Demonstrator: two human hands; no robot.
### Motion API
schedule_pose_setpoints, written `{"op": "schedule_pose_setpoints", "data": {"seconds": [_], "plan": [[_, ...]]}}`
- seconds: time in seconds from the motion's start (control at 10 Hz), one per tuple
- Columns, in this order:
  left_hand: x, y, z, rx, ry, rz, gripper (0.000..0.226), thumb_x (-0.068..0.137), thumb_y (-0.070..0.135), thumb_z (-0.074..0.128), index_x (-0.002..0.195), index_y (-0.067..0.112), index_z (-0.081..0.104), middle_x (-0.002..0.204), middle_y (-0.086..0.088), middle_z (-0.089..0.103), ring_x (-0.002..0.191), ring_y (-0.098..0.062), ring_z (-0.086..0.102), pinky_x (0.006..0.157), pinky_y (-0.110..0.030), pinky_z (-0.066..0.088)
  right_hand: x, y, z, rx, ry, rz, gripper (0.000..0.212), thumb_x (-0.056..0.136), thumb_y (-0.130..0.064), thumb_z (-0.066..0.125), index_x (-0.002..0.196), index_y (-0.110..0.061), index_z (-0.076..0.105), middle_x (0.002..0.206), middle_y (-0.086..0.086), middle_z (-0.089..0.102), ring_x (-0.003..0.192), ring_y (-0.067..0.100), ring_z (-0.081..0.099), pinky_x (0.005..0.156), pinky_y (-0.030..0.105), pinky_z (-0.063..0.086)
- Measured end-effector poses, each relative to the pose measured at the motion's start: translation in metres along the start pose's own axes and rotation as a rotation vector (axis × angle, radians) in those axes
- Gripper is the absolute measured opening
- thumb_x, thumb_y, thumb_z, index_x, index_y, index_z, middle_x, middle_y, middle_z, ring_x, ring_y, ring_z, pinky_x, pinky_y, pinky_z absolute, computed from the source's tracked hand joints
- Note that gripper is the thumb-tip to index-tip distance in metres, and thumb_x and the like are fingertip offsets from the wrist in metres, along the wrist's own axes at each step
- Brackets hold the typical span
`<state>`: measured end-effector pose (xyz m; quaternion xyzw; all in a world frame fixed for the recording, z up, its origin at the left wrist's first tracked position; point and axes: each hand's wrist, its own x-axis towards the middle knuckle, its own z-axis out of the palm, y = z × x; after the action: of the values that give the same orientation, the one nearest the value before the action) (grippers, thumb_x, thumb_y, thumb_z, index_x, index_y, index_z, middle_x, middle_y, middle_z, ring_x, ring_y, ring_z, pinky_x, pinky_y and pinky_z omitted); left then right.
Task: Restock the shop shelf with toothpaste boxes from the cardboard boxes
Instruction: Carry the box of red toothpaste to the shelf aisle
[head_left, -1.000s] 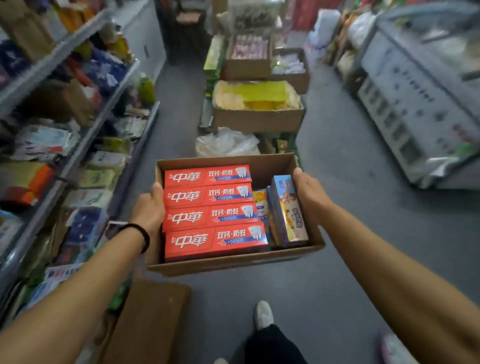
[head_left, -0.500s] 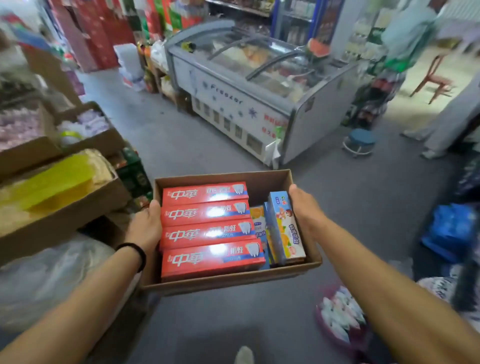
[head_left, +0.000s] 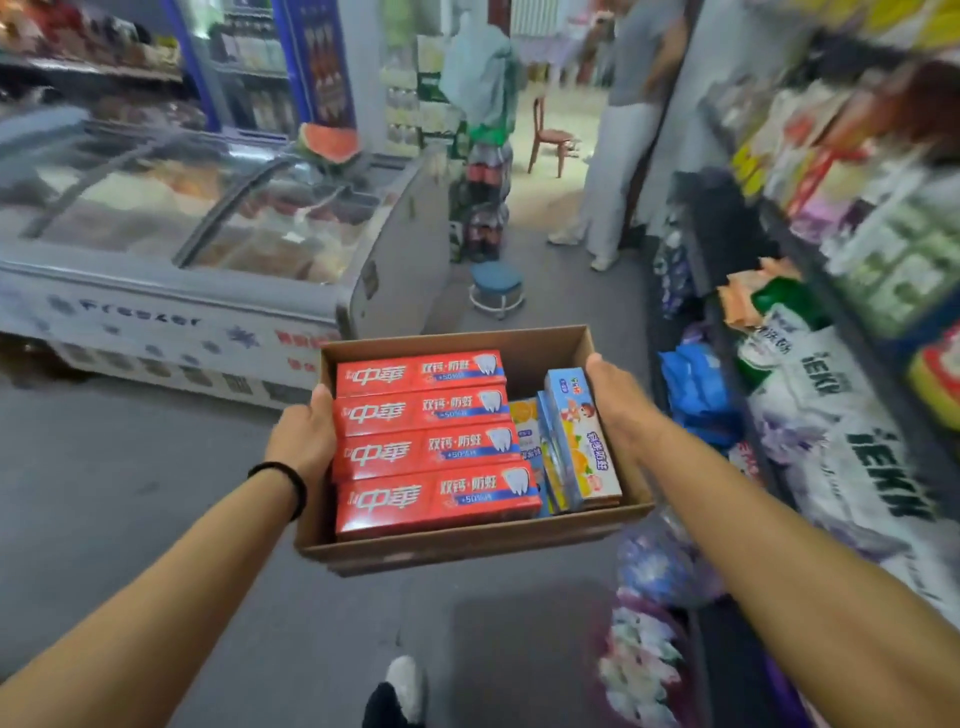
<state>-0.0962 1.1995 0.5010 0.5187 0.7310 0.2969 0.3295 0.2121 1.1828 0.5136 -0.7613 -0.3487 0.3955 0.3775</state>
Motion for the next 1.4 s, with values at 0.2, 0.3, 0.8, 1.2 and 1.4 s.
{"op": "schedule_pose_setpoints", "data": {"seconds": [0.2, 0.3, 0.8, 1.2, 1.4], "plan": [[0.154, 0.102, 0.061, 0.08, -0.166, 0.165, 0.066, 0.101, 0.047, 0.024, 0.108, -0.008, 0.061, 0.113, -0.029, 0.061, 0.105, -0.042, 0.057, 0.092, -0.044, 0.044, 0.105, -0.044, -0.019, 0.086, 0.232, 0.092, 0.036, 0.101, -0.035, 0.03, 0.087, -0.012, 0.052, 0.063, 0.003, 0.054, 0.047, 0.009, 0.049, 0.034, 0.015, 0.035], [0.221, 0.149, 0.101, 0.128, -0.257, 0.219, 0.067, 0.1, 0.048, 0.023, 0.106, -0.006, 0.063, 0.114, -0.028, 0.062, 0.105, -0.041, 0.057, 0.091, -0.043, 0.044, 0.159, -0.058, -0.029, 0.165, 0.32, 0.164, 0.037, 0.101, -0.036, 0.031, 0.091, -0.01, 0.056, 0.068, 0.006, 0.057, 0.052, 0.012, 0.052, 0.045, 0.021, 0.039], [0.527, 0.406, 0.388, 0.126, -0.476, 0.314, 0.061, 0.101, 0.045, 0.023, 0.101, -0.002, 0.061, 0.111, -0.026, 0.062, 0.1, -0.038, 0.059, 0.09, -0.041, 0.045, 0.556, -0.14, -0.139, 0.272, 0.525, 0.299, 0.037, 0.097, -0.038, 0.034, 0.07, -0.017, 0.05, 0.064, 0.005, 0.056, 0.06, 0.02, 0.055, 0.059, 0.033, 0.041], [0.772, 0.555, 0.599, 0.23, -0.675, 0.485, 0.06, 0.101, 0.047, 0.023, 0.082, 0.0, 0.056, 0.097, -0.024, 0.062, 0.084, -0.033, 0.055, 0.074, -0.035, 0.038, 0.833, -0.16, -0.163, 0.287, 0.675, 0.34, 0.031, 0.104, -0.029, 0.033, 0.075, -0.026, 0.046, 0.074, -0.007, 0.048, 0.061, 0.001, 0.044, 0.043, 0.004, 0.037], [0.859, 0.616, 0.716, 0.375, -0.796, 0.595, 0.055, 0.102, 0.044, 0.023, 0.083, 0.004, 0.055, 0.092, -0.019, 0.057, 0.088, -0.034, 0.054, 0.077, -0.036, 0.035, 0.947, -0.127, -0.154, 0.407, 0.797, 0.473, 0.048, 0.101, -0.045, 0.03, 0.113, -0.008, 0.058, 0.112, 0.011, 0.061, 0.094, 0.02, 0.058, 0.081, 0.035, 0.05]]}}
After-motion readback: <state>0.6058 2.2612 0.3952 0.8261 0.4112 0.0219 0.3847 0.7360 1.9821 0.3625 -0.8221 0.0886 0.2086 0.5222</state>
